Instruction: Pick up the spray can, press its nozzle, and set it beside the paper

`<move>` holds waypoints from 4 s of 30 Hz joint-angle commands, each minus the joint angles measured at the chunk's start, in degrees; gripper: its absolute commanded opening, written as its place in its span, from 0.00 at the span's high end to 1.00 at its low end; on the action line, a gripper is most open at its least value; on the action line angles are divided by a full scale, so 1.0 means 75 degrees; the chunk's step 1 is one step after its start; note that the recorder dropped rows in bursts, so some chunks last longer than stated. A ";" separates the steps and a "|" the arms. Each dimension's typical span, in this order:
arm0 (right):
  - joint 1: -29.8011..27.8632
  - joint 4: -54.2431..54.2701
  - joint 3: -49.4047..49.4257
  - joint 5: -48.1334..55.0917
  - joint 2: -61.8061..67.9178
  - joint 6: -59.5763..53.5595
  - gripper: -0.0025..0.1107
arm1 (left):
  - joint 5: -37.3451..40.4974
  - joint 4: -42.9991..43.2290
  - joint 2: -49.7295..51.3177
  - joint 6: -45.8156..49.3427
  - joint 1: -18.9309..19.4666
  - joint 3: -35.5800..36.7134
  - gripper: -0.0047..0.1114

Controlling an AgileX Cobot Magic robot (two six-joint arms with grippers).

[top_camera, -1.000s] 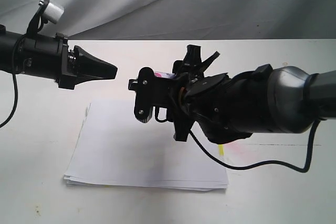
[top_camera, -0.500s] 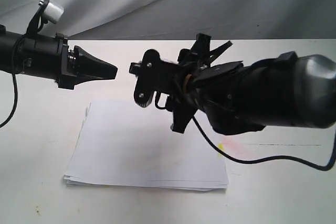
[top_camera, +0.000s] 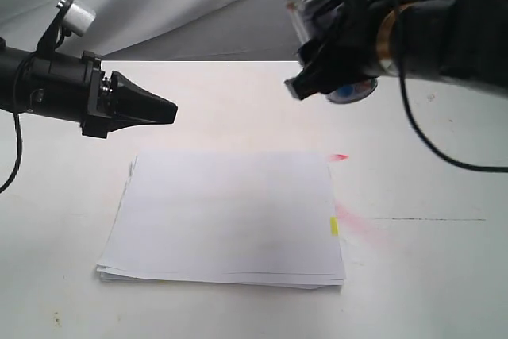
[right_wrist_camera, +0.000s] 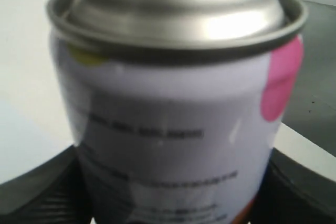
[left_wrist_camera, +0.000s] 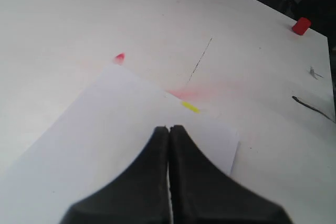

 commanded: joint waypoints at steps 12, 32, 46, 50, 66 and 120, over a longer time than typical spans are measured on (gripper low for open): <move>-0.1232 0.1301 0.2521 -0.2614 -0.1289 0.0054 0.98 | 0.0039 -0.0027 -0.0247 -0.0204 0.0009 0.0221 0.96; -0.2559 0.3644 0.1557 -0.6426 0.1713 -0.2641 0.98 | 0.0039 -0.0027 -0.0247 -0.0366 0.0009 0.0221 0.96; -0.2559 0.4776 -0.0256 -0.7487 0.4432 -0.3699 0.98 | 0.0039 -0.0027 -0.0247 -0.0482 0.0009 0.0221 0.96; -0.2559 0.4945 -0.0371 -0.7680 0.4849 -0.3994 0.98 | 0.0021 -0.0027 -0.0247 -0.0482 0.0009 0.0221 0.96; -0.2604 0.5004 -0.0388 -0.7728 0.5349 -0.4025 0.98 | 0.0007 -0.0027 -0.0247 -0.0482 0.0009 0.0221 0.96; -0.2585 0.4958 -0.0388 0.0209 -0.1909 -0.4049 0.30 | 0.0743 -0.0829 -0.4681 -0.1961 0.1332 0.0260 0.96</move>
